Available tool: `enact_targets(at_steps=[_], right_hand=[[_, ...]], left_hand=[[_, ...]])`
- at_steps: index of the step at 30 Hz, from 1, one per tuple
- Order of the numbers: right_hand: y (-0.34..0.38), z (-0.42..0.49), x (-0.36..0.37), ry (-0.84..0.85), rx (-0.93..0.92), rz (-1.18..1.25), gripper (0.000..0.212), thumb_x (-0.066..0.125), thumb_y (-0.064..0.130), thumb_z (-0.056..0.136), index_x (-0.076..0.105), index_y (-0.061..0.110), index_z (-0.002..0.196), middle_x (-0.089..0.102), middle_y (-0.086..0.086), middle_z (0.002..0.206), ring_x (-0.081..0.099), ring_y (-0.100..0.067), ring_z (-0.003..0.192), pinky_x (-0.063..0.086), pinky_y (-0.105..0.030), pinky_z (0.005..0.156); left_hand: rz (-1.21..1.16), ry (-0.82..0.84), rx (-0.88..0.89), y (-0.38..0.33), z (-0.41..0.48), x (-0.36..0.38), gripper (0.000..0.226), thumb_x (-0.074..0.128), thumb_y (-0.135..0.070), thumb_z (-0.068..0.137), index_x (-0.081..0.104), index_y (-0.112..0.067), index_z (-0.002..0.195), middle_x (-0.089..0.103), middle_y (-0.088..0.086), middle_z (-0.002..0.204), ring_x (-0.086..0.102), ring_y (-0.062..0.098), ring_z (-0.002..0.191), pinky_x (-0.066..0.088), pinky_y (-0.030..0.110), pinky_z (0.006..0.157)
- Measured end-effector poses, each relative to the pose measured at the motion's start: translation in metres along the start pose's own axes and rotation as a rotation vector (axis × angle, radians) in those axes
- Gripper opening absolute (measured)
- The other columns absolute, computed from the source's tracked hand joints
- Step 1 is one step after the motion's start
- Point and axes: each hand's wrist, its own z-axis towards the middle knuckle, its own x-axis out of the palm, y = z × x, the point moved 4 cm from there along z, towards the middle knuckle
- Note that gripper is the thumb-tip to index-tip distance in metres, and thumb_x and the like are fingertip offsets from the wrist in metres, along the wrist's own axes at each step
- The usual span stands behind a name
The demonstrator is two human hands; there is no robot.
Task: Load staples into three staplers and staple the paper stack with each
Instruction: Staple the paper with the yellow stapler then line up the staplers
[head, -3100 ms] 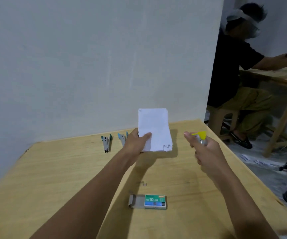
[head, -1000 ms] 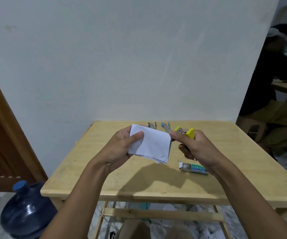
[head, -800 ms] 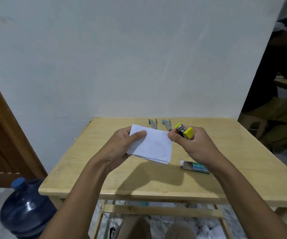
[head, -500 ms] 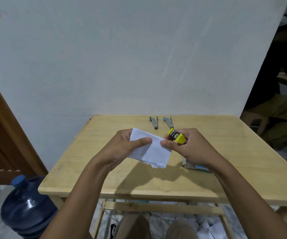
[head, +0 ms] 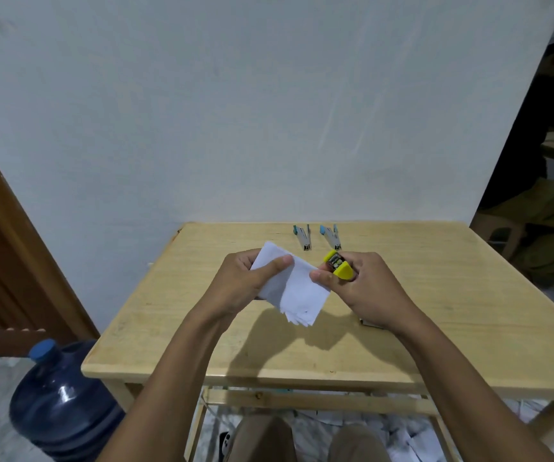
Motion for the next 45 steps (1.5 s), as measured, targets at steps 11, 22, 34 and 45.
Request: enact_targets(at_steps=[11,22,34,45], right_hand=[[-0.002,-0.023,0.028,-0.325,0.226,0.516,0.014,0.077,0.028,0.083,0.075,0.015,0.084,0.076,-0.008,0.084,0.067,-0.017,0.079,0.054,-0.035,0.077],[-0.008,-0.027,0.039,0.196,0.268,0.528,0.048,0.06,0.053,0.066,0.045,0.014,0.089,0.049,0.002,0.079,0.03,-0.011,0.046,0.025,-0.023,0.045],[-0.005,-0.033,0.037,0.178,0.213,0.515,0.023,0.048,0.036,0.1,0.05,0.016,0.088,0.039,-0.006,0.062,0.037,-0.011,0.05,0.031,-0.015,0.045],[-0.01,-0.03,0.041,0.177,0.212,0.537,0.036,0.058,0.053,0.088,0.065,0.017,0.088,0.051,-0.004,0.067,0.039,-0.01,0.055,0.026,-0.023,0.048]], left_hand=[[-0.296,0.039,-0.073,0.025,-0.017,0.032,0.038,0.076,-0.034,0.08,0.072,-0.007,0.107,0.075,0.006,0.094,0.071,0.024,0.078,0.054,0.036,0.075],[-0.261,-0.139,0.02,0.027,-0.023,0.027,0.012,0.068,-0.02,0.089,0.071,-0.008,0.09,0.068,-0.004,0.072,0.056,0.016,0.059,0.051,0.028,0.065],[-0.183,-0.158,0.043,0.03,-0.026,0.033,0.012,0.069,-0.023,0.089,0.073,-0.012,0.087,0.063,-0.008,0.061,0.054,0.012,0.056,0.048,0.026,0.064],[-0.177,-0.139,0.032,0.03,-0.026,0.028,0.01,0.069,-0.022,0.089,0.073,-0.012,0.088,0.067,-0.009,0.067,0.053,0.012,0.056,0.049,0.026,0.064]])
